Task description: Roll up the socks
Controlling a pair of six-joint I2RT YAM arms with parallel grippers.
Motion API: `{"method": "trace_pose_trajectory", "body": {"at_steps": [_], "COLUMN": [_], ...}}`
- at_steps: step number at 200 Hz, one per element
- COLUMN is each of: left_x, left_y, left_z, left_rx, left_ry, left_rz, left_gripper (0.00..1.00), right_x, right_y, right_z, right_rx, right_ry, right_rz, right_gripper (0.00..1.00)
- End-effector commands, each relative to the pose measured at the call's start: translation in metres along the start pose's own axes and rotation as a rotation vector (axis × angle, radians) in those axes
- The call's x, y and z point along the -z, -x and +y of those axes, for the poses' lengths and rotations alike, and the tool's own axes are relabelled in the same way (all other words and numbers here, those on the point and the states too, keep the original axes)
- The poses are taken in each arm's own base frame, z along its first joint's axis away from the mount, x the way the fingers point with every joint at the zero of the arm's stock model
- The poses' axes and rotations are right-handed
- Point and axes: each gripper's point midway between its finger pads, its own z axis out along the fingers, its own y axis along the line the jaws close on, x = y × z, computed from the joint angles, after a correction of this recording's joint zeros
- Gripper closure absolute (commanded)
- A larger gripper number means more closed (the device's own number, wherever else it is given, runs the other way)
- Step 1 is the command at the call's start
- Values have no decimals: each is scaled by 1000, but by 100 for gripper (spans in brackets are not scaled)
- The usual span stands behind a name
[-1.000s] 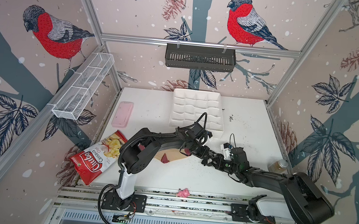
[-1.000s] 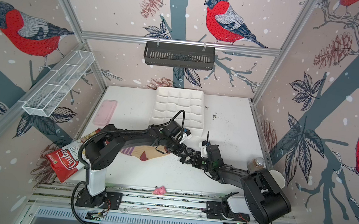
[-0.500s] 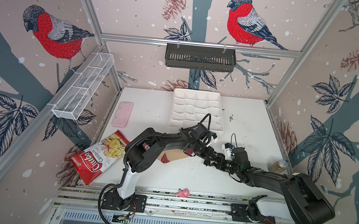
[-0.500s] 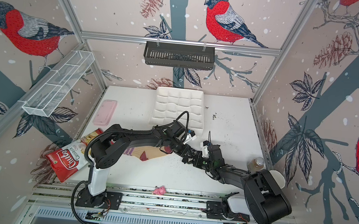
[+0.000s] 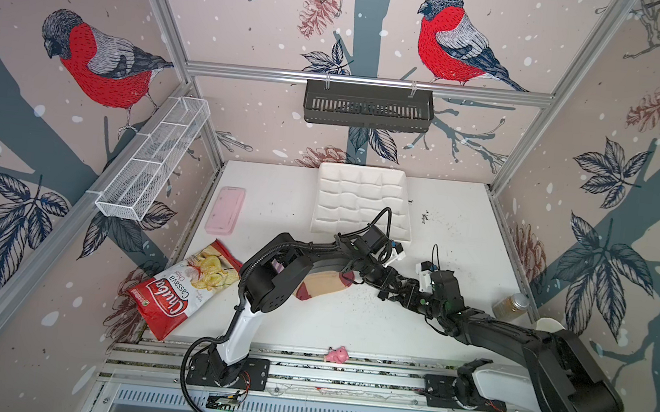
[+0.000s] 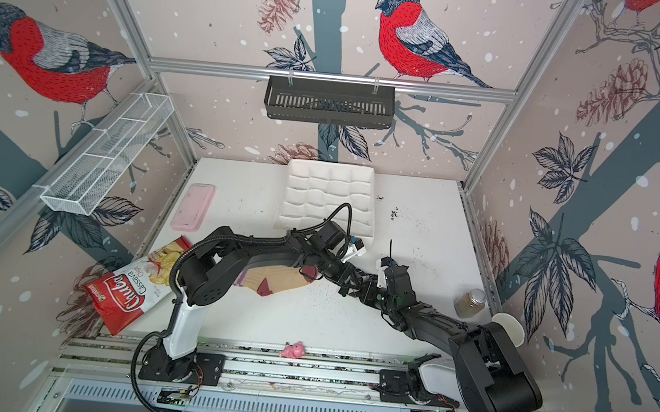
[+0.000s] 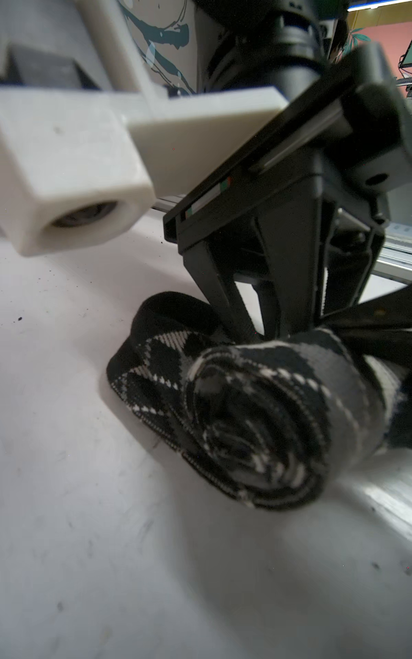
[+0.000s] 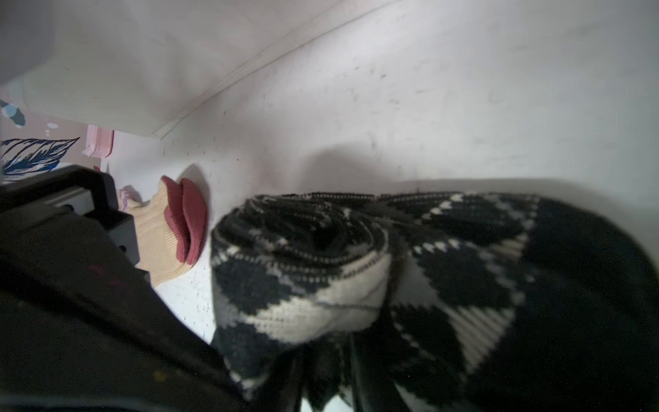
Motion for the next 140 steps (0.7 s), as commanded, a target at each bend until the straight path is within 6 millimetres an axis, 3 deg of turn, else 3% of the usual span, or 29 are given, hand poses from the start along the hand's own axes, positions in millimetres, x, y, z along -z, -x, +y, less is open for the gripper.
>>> {"method": "trace_pose_trajectory", "body": {"at_steps": [1, 40, 80, 108, 140], "left_x": [-18, -29, -38, -39, -37], "left_y": [-7, -8, -14, -18, -18], "left_z": [27, 33, 47, 51, 53], "left_rx": [24, 23, 28, 30, 32], "left_ry": [103, 143, 212, 232, 242], "left_rz": [9, 39, 76, 85, 87], "left_gripper": [94, 95, 96, 96, 97], "right_x": [7, 7, 8, 15, 25], "right_y": [-51, -48, -49, -38, -25], "right_z": [-26, -22, -20, -10, 2], "right_rx": [-48, -43, -41, -15, 10], "right_ry": [-99, -86, -87, -71, -54], "right_rz": [198, 200, 213, 175, 143], "right_gripper": [70, 67, 56, 52, 39]}}
